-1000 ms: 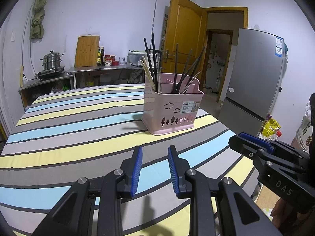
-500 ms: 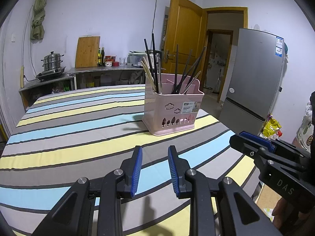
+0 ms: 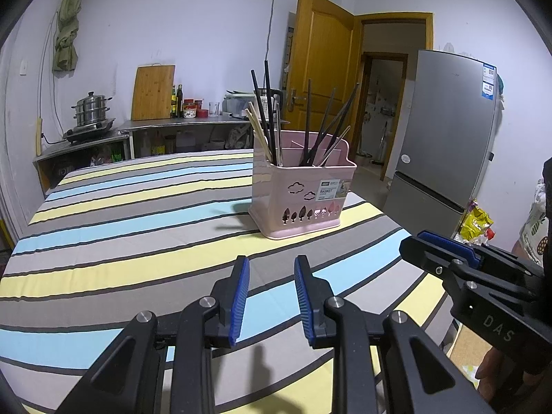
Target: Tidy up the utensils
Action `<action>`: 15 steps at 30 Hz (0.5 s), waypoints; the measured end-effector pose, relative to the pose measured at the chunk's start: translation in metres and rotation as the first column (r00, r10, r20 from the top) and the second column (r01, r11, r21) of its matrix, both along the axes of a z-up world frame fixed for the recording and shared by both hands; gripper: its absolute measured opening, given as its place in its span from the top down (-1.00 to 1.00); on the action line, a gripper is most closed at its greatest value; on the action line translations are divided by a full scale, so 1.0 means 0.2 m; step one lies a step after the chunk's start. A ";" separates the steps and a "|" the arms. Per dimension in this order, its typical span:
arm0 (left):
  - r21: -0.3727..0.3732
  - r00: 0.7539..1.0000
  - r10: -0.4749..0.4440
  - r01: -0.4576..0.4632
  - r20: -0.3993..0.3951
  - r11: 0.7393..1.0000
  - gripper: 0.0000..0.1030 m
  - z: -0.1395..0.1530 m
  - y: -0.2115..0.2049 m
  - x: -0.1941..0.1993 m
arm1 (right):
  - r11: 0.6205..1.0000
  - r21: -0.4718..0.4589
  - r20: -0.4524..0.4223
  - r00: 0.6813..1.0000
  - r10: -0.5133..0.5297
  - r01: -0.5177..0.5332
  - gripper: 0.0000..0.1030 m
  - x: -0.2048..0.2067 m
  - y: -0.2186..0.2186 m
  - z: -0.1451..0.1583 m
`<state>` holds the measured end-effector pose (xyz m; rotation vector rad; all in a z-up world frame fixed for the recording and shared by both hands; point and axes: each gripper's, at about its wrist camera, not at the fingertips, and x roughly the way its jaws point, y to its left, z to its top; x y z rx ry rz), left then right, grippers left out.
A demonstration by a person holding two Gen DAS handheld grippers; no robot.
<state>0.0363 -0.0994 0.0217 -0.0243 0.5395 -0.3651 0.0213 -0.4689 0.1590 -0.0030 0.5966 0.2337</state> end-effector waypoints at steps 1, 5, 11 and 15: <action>0.001 1.000 0.000 0.000 0.000 1.000 0.48 0.00 0.00 0.00 | 1.000 0.000 0.000 1.000 -0.001 0.001 0.53 0.00 0.00 0.00; 0.001 1.000 0.000 0.000 -0.001 1.000 0.48 0.00 0.00 0.00 | 1.000 0.000 0.001 1.000 0.000 0.000 0.53 0.00 0.00 0.00; 0.003 1.000 -0.003 0.003 -0.001 1.000 0.48 0.00 0.00 0.00 | 1.000 -0.001 0.001 1.000 0.000 0.000 0.53 0.00 0.00 0.00; 0.008 1.000 -0.005 0.005 -0.003 1.000 0.48 0.00 0.00 0.00 | 1.000 -0.001 0.001 1.000 0.000 0.000 0.53 0.00 0.00 0.00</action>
